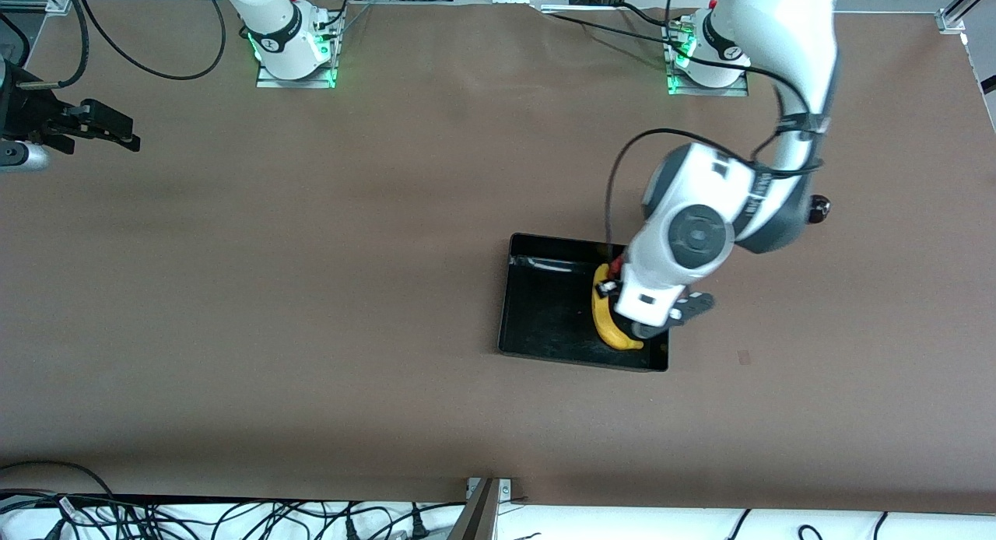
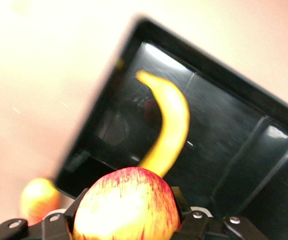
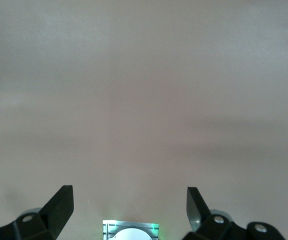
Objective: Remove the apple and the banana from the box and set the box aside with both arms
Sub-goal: 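Lift the red apple out of the tray with the left gripper, then lower the apple onto the table beside the tray, open the left gripper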
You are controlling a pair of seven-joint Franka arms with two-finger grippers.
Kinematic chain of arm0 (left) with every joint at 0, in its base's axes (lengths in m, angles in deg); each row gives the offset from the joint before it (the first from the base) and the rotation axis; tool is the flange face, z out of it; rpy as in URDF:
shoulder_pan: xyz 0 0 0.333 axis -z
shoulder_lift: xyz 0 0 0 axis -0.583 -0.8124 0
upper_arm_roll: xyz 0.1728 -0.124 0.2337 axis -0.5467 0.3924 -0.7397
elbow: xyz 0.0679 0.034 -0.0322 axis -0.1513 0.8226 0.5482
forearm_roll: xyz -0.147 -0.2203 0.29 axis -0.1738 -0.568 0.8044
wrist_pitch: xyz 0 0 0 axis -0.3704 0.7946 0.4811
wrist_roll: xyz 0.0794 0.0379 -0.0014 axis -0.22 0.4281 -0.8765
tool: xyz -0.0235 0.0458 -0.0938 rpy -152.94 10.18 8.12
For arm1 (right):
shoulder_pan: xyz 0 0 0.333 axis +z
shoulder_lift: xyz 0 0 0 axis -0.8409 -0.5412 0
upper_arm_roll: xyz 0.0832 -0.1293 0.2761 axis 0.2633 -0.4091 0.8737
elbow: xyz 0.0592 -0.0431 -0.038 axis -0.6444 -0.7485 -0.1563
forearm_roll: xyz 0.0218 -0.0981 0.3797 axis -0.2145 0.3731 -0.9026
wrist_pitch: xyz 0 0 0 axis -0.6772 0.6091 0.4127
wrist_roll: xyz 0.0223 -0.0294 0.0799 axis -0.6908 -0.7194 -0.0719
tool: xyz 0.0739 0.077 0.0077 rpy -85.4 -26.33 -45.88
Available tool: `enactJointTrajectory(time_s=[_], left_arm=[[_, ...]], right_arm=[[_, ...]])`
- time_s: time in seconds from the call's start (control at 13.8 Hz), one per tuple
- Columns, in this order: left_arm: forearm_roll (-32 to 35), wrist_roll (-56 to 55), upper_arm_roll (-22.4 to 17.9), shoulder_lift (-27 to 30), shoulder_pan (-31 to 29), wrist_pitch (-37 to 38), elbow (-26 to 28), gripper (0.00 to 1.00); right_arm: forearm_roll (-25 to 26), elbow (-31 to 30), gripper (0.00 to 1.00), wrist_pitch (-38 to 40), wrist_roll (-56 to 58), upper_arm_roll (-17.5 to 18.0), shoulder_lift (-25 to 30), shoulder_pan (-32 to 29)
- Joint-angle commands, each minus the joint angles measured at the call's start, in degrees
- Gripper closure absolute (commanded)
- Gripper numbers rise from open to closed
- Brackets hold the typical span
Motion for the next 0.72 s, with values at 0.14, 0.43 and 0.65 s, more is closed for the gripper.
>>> enactJointTrajectory(time_s=[0.14,0.43,0.65], left_arm=[[-0.6,19.0,1.2,0.7,-11.5,1.2,1.9,1.00],[0.8,24.7,1.2,-4.4,-16.0,-5.6,2.8,1.00],[5.8,25.7,1.2,-5.7,-16.7,-17.3,10.7,1.00]], right_arm=[[-1.3,0.7,0.00,0.7,0.7,0.1,-0.1,-0.6],[-1.3,0.7,0.00,0.7,0.7,0.1,-0.1,-0.6],[-1.2,0.7,0.00,0.7,0.7,0.1,-0.1,-0.6]])
